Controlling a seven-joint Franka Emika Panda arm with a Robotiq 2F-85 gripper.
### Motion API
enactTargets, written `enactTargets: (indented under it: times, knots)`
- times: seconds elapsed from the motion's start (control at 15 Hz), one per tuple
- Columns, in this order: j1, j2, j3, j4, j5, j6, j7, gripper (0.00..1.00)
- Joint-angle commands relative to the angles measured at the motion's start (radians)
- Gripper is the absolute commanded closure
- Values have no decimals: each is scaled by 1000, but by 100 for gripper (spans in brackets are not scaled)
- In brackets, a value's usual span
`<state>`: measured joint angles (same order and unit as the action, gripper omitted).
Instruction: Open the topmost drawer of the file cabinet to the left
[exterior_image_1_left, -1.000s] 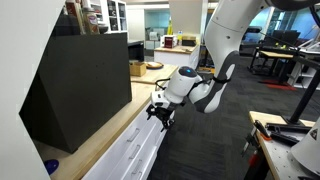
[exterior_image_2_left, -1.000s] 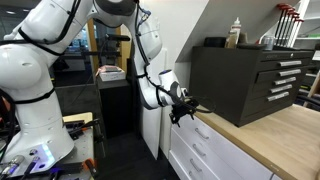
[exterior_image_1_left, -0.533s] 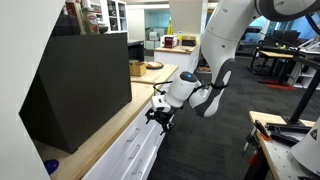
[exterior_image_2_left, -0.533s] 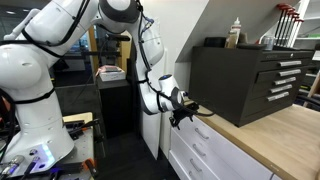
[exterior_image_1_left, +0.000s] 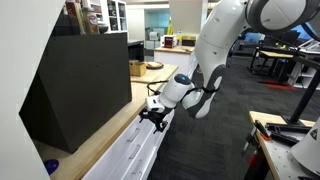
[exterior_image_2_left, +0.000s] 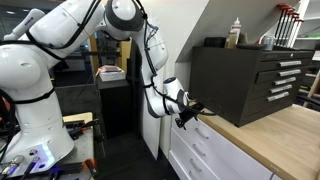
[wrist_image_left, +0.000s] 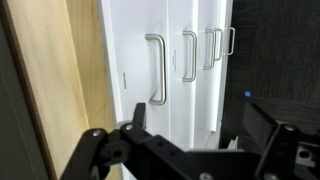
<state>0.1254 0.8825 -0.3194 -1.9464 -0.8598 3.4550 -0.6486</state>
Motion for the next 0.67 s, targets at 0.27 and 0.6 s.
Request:
enactTargets:
  times: [0.27, 0.6]
  knots:
    - [-50, 73, 56, 106, -8, 0, -40, 0]
    - [-76, 114, 85, 155, -7, 0, -57, 0]
